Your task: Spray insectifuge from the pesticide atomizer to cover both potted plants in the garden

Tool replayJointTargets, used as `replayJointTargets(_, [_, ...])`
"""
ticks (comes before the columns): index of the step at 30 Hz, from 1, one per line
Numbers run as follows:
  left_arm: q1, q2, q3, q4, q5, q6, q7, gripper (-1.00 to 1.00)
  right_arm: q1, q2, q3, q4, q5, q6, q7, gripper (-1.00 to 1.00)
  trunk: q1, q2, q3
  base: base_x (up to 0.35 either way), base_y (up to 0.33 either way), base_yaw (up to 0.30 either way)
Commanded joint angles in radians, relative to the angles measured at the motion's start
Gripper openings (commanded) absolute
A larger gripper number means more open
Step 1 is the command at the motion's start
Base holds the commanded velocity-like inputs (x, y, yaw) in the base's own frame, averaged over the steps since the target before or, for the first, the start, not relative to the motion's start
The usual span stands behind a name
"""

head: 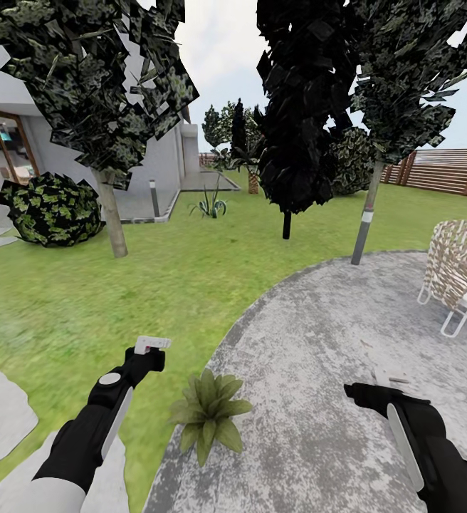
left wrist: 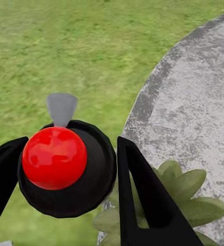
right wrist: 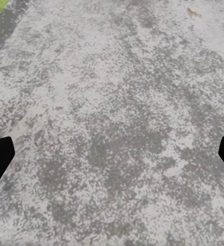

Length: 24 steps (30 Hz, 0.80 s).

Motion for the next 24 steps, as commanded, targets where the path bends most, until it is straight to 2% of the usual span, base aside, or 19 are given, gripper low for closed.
replayJointTargets(1, [-0.001,0.009,-0.001,-0.002,-0.005,0.006,-0.012,-1.0,-0.001,0.0,0.002,-0.001,-0.005,0.005,0.001,1.0,0.0,-0.001,-0.001,0.0,0.0,0.0])
replayJointTargets(3, [-0.001,0.027,-0.006,-0.002,-0.005,0.012,-0.052,-1.0,-0.002,0.0,0.022,0.0,-0.006,0.005,0.016,1.0,0.0,-0.001,-0.001,0.0,0.0,0.0])
replayJointTargets(5, [-0.001,0.064,-0.01,-0.002,-0.009,0.017,-0.177,-1.0,-0.01,0.0,0.095,0.002,-0.006,0.005,0.092,1.0,0.0,-0.001,-0.001,0.0,0.0,0.0])
replayJointTargets(6, [-0.001,0.122,-0.01,-0.003,-0.031,0.018,-0.344,-1.0,-0.033,0.0,0.141,0.004,-0.006,0.005,0.192,1.0,0.0,-0.001,-0.001,0.0,0.0,0.0])
replayJointTargets(8, [-0.003,0.167,-0.01,-0.003,-0.053,0.018,-0.479,-1.0,-0.068,0.0,0.158,0.006,-0.006,0.005,0.277,1.0,0.0,-0.001,-0.001,0.0,0.0,0.0])
replayJointTargets(9, [-0.005,0.191,-0.01,-0.004,-0.067,0.018,-0.568,-1.0,-0.1,0.0,0.163,0.006,-0.005,0.005,0.351,1.0,0.0,-0.001,-0.001,0.0,0.0,0.0])
replayJointTargets(11, [-0.008,0.216,-0.01,-0.004,-0.088,0.017,-0.655,-1.0,-0.142,0.0,0.167,0.007,-0.005,0.005,0.455,1.0,0.0,-0.001,-0.001,0.0,0.0,0.0])
replayJointTargets(12, [-0.01,0.23,-0.01,-0.007,-0.117,0.016,-0.714,-1.0,-0.183,0.0,0.169,0.01,-0.004,0.005,0.55,1.0,0.0,-0.001,-0.001,0.0,0.0,0.0])
replayJointTargets(15, [-0.011,0.236,-0.01,-0.012,-0.168,0.016,-0.766,-1.0,-0.234,0.0,0.171,0.027,-0.004,0.005,0.647,1.0,0.0,-0.001,-0.001,0.0,0.0,0.0])
replayJointTargets(18, [-0.011,0.239,-0.01,-0.013,-0.251,0.013,-0.858,-1.0,-0.258,0.0,0.172,0.053,0.017,0.004,0.819,1.0,0.0,-0.001,-0.001,0.0,0.0,0.0])
replayJointTargets(20, [-0.011,0.239,-0.01,-0.014,-0.3,0.006,-0.925,-1.0,-0.261,0.0,0.172,0.058,0.062,0.0,0.922,1.0,0.0,-0.001,-0.001,0.0,0.0,0.0])
replayJointTargets(22, [-0.012,0.239,-0.01,-0.014,-0.346,-0.011,-0.974,-1.0,-0.263,0.0,0.171,0.06,0.127,-0.002,1.01,1.0,0.0,-0.001,-0.001,0.0,0.0,0.0])
replayJointTargets(23, [-0.012,0.239,-0.01,-0.014,-0.367,-0.019,-0.992,-1.0,-0.263,0.0,0.171,0.06,0.162,-0.003,1.05,-1.0,0.0,-0.001,-0.001,0.0,0.0,0.0])
replayJointTargets(24, [-0.012,0.238,-0.011,-0.014,-0.384,-0.025,-1.007,-1.0,-0.264,0.0,0.171,0.06,0.192,-0.003,1.089,-1.0,0.0,-0.001,-0.001,0.0,0.0,0.0])
